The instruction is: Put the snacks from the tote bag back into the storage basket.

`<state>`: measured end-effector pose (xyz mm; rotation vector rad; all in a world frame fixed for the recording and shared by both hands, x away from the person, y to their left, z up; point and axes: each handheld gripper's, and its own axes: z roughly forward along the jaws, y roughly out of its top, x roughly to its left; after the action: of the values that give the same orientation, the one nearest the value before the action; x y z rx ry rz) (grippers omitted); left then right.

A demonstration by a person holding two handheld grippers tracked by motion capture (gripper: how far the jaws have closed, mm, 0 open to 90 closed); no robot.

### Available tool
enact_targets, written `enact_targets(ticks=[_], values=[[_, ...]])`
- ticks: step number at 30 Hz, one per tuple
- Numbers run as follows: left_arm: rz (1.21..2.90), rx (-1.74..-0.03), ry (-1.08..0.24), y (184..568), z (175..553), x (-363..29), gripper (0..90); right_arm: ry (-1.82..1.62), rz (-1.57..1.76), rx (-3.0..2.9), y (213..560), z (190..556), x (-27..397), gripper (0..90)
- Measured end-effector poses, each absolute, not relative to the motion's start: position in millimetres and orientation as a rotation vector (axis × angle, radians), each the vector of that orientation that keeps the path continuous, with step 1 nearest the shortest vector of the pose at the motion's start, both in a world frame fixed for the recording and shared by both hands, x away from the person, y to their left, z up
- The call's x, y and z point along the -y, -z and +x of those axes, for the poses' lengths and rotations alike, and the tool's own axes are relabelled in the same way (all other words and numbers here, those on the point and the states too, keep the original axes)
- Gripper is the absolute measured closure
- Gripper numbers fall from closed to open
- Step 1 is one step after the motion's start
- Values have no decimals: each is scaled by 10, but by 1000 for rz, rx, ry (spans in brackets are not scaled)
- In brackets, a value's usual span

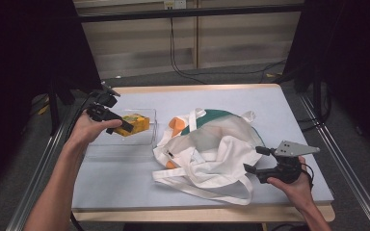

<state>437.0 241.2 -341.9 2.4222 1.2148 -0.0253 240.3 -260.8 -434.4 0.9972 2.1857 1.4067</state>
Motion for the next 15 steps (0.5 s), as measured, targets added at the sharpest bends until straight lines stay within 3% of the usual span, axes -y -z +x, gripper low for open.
enact_targets(ticks=[15], values=[[2470, -1296, 37, 3582, 4598, -2301, 274, -1405, 996, -2189, 4345, 2405, 2599, 214]])
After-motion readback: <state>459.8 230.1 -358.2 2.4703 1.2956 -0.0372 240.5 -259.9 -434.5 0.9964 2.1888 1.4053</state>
